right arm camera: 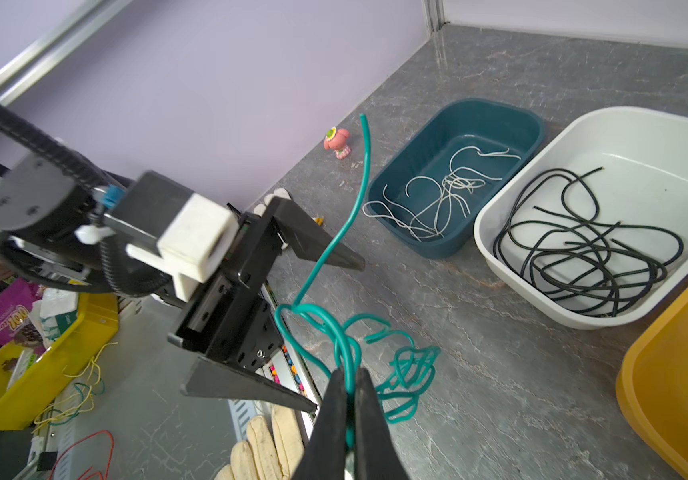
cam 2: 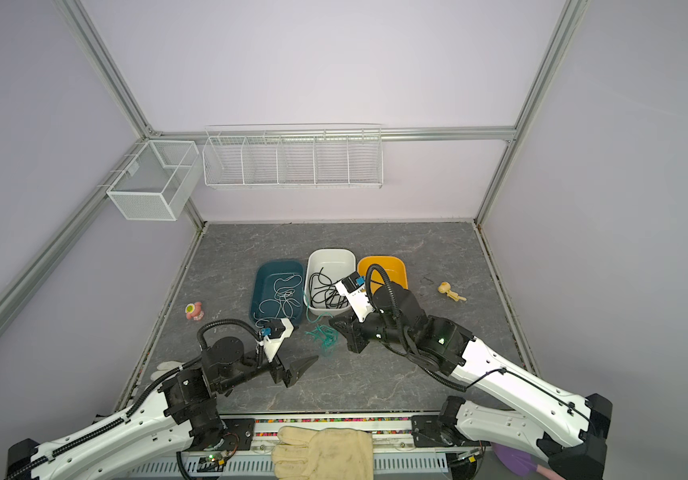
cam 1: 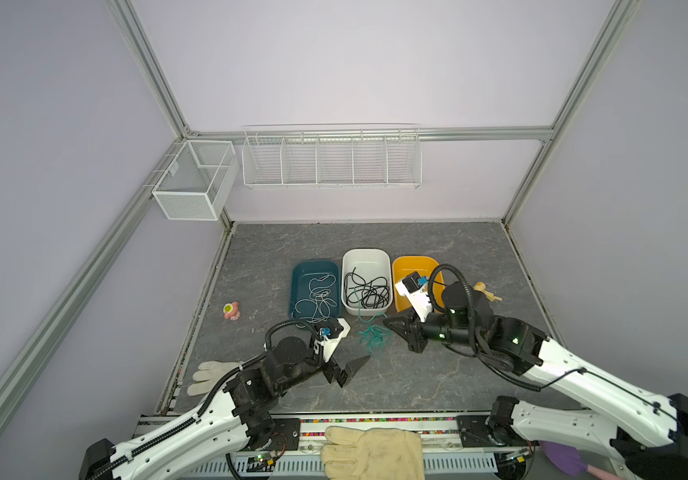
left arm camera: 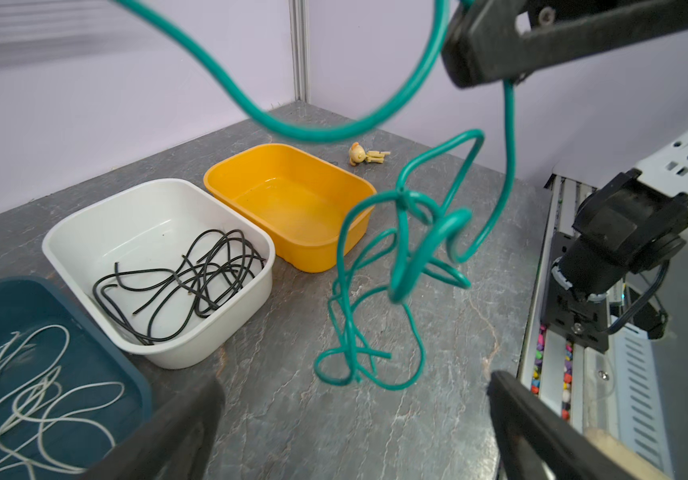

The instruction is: Untangle the cables

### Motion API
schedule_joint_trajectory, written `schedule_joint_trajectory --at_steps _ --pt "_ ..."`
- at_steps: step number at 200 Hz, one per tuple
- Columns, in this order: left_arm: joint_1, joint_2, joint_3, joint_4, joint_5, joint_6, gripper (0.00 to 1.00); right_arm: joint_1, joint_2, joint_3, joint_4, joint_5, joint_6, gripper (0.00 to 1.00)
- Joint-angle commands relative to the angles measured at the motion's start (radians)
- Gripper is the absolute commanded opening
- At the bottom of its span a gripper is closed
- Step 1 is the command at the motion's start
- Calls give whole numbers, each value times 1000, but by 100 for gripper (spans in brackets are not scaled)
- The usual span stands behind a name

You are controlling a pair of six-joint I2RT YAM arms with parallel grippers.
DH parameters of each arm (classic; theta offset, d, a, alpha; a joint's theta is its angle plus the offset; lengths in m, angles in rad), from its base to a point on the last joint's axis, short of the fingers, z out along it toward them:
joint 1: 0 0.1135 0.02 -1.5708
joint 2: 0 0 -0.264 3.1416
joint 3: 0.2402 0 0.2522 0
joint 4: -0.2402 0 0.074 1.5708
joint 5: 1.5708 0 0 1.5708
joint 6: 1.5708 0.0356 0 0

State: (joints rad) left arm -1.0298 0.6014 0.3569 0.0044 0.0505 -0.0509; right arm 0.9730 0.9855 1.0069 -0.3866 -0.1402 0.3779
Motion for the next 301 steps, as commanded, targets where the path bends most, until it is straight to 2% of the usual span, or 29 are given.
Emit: schedule_joint_trajectory --at_steps 1,32,63,112,141,181,198,232,262,301 --pt "-33 11 -56 173 -54 -69 97 -2 -33 31 -21 -16 23 7" --pt "-69 56 -75 227 -124 -46 96 -1 -48 54 -36 -39 28 7" --pt "-71 28 -103 274 -171 -42 95 -1 -61 66 -42 -49 32 7" --pt "-72 -35 -148 350 -177 -64 86 -2 -73 67 -43 -63 37 7" --pt "-72 -40 -148 351 -193 -60 85 -1 -72 72 -38 -75 41 7" --pt "-72 -35 -148 363 -178 -59 73 -1 -74 73 -27 -108 55 7" --pt "-72 -35 -193 387 -168 -60 66 -1 -73 71 -19 -120 62 7" --pt "-72 -24 -203 419 -154 -64 46 -1 -71 67 -6 -136 72 7" --pt "-72 -17 -206 442 -154 -61 47 0 -67 65 -1 -142 75 7" --pt "-72 -17 -222 486 -145 -63 59 0 -61 55 9 -151 78 7"
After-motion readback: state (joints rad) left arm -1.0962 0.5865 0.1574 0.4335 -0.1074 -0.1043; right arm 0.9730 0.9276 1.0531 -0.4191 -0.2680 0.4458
